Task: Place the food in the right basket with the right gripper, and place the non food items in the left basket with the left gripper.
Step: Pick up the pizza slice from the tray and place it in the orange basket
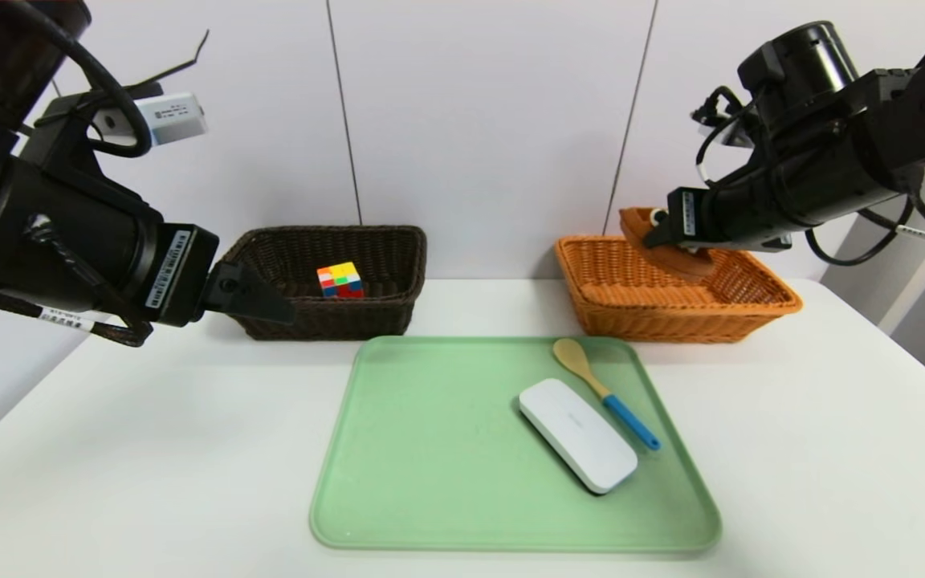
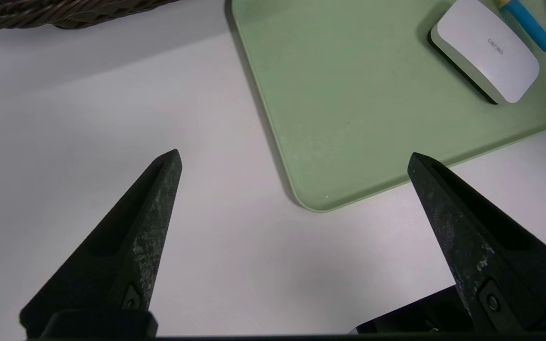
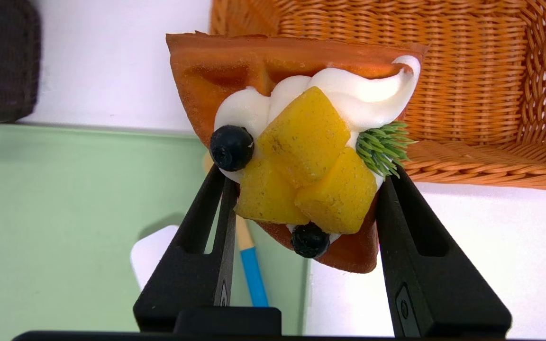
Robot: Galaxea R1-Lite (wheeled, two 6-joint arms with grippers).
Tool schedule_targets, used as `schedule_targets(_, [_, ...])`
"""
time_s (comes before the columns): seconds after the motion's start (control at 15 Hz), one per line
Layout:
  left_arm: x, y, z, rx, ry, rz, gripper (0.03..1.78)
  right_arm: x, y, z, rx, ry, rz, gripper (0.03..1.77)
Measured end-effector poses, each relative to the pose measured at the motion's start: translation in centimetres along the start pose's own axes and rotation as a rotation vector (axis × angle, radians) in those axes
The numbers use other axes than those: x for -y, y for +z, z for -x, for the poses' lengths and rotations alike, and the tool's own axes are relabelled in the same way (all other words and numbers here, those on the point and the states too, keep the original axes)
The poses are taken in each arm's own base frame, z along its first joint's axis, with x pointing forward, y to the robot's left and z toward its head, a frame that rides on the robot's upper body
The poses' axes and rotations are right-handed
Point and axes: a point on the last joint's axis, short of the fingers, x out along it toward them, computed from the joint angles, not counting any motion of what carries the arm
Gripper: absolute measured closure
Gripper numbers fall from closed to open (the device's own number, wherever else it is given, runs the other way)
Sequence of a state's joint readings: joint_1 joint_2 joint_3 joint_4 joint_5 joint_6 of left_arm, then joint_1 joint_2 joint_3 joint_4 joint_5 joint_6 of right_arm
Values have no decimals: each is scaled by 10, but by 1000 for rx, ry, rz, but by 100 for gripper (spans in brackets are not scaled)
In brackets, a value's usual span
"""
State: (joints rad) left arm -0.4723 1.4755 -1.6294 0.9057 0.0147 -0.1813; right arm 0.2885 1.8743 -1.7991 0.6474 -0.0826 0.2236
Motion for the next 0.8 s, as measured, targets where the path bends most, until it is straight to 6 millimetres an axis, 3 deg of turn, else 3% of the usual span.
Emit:
schedule_targets(0.4, [-1, -4, 11, 16, -1, 0, 12, 29, 8, -42, -41, -70, -47, 95])
schedule_targets(0.73, [-1, -4, 12, 17, -2, -1, 12, 39, 8, -73, -77, -97, -63, 95])
schedule_targets(0.8, [-1, -4, 11, 18, -2, 0, 12, 40, 8, -78, -83, -98, -65, 88])
